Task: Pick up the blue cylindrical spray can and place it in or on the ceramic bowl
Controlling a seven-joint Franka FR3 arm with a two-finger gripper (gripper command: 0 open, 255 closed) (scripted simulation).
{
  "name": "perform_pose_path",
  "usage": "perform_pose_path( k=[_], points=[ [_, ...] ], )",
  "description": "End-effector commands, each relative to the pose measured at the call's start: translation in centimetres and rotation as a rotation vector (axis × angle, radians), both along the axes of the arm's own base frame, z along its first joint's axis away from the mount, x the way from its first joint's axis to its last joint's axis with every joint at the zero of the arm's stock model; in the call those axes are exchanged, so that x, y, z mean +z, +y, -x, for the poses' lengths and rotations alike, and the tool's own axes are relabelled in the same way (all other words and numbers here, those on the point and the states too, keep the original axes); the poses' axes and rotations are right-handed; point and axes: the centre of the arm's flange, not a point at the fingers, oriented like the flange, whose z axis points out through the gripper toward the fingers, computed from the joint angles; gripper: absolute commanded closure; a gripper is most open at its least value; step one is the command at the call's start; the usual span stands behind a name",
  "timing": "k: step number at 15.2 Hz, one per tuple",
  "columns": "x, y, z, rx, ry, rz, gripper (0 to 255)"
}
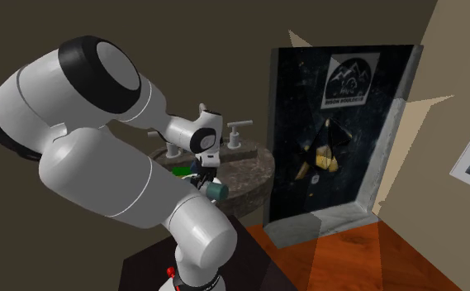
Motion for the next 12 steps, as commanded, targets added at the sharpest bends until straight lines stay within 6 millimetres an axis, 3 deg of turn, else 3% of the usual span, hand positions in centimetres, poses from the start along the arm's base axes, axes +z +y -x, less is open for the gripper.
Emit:
perform_pose_path(
  k=[1, 4, 12],
  points=[
    [4.7, 3.2, 3.6, 0.158, -0.192, -0.026, 0],
    [8.3, 3.2, 3.6, 0.158, -0.192, -0.026, 0],
    [8.3, 3.2, 3.6, 0.158, -0.192, -0.026, 0]
  ],
)
